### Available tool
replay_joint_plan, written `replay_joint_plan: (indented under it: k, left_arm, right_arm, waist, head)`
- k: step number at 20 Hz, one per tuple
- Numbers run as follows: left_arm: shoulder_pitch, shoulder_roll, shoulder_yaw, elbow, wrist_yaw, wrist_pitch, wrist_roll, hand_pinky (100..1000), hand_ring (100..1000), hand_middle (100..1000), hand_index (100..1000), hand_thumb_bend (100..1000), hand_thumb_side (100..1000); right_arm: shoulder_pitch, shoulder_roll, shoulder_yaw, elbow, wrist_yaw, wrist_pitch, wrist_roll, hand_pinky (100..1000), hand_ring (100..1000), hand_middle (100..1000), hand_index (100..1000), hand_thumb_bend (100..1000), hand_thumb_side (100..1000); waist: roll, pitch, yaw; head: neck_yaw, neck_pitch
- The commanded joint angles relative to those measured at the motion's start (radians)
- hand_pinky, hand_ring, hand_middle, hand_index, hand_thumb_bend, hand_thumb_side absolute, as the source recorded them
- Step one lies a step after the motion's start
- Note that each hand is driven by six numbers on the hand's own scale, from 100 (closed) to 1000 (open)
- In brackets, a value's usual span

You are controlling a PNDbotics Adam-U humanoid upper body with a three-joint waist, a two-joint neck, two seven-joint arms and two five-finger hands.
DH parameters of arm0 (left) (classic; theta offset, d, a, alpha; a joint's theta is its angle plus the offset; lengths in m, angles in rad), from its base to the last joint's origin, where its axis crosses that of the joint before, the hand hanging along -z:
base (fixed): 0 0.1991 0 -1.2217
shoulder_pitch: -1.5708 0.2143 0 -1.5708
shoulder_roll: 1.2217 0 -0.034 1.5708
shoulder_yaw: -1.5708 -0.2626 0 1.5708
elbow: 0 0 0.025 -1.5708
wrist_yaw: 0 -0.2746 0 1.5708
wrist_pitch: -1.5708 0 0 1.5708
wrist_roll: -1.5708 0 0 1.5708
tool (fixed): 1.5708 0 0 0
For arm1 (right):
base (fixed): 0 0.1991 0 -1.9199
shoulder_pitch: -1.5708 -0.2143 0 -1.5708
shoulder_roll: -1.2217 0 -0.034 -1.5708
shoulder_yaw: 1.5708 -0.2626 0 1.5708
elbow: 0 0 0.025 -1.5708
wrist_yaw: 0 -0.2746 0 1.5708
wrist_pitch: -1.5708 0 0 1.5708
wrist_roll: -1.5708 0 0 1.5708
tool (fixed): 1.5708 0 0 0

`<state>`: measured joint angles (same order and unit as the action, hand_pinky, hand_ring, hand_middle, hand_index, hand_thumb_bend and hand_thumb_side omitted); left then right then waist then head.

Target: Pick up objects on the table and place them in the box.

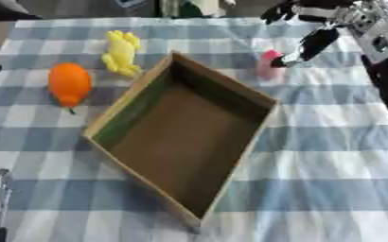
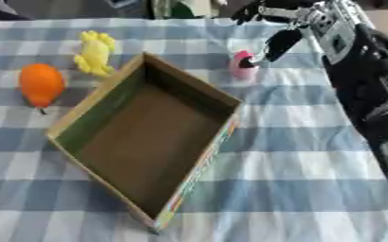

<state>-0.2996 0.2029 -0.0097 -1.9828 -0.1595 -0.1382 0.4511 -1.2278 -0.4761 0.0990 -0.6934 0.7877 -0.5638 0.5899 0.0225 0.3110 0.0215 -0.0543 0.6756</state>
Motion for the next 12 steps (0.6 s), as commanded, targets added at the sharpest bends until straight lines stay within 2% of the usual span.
replay_joint_plan:
  k: [1,5,12]
  left_arm:
    - [-0.011,0.016,-0.001,-0.017,0.003,-0.001,-0.005,525,592,586,818,100,732]
    - [-0.012,0.014,-0.001,-0.017,0.003,-0.001,-0.006,525,593,586,818,100,733]
    - [-0.013,0.011,-0.002,-0.017,0.004,-0.002,-0.008,526,593,586,817,100,733]
  right_arm:
    - [-0.01,-0.026,0.0,-0.014,-0.031,-0.202,0.238,861,890,774,941,539,440]
    - [0.002,-0.03,0.004,-0.016,-0.031,-0.185,0.234,842,873,745,912,517,453]
    - [0.025,-0.012,0.013,0.018,0.085,-0.173,0.133,826,856,718,850,497,432]
  waist:
    - [-0.002,-0.018,0.0]
    - [-0.004,-0.016,0.001]
    - [-0.002,-0.011,0.009]
  head:
    - [0.003,-0.009]
    - [0.005,-0.013]
    - [0.001,-0.017]
